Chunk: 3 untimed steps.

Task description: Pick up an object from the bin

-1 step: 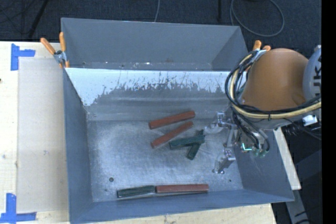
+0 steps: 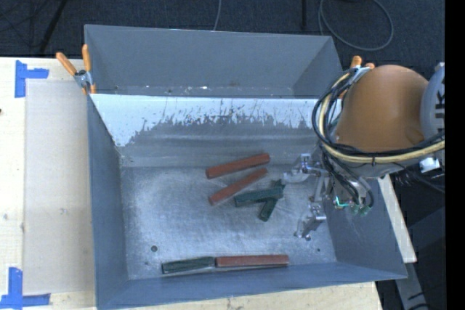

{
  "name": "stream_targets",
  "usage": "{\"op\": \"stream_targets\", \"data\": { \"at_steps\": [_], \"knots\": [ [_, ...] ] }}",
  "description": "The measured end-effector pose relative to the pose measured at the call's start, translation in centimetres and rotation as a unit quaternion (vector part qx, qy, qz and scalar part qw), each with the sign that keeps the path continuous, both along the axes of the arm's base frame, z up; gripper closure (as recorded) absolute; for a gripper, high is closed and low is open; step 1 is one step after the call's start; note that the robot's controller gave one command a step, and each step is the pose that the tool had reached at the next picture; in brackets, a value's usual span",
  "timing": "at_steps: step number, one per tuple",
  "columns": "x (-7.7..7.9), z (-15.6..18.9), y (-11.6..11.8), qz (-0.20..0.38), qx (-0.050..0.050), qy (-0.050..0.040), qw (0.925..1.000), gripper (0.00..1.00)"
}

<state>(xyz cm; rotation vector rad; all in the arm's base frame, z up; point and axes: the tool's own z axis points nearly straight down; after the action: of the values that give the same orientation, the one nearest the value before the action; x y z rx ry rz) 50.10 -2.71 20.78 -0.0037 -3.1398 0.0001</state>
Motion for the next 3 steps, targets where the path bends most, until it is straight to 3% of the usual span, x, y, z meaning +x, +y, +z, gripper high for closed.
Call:
{"op": "stream_targets", "data": {
  "at_steps": [1,2,3],
  "knots": [
    [2.5,-3.0,0.1,0.030,0.000,-0.0043,0.9995,0.00],
    [9.6,-11.8,3.6,0.065,0.000,-0.0068,0.9979,1.00],
    [9.6,-11.8,3.6,0.065,0.000,-0.0068,0.9978,1.00]
  ]
}}
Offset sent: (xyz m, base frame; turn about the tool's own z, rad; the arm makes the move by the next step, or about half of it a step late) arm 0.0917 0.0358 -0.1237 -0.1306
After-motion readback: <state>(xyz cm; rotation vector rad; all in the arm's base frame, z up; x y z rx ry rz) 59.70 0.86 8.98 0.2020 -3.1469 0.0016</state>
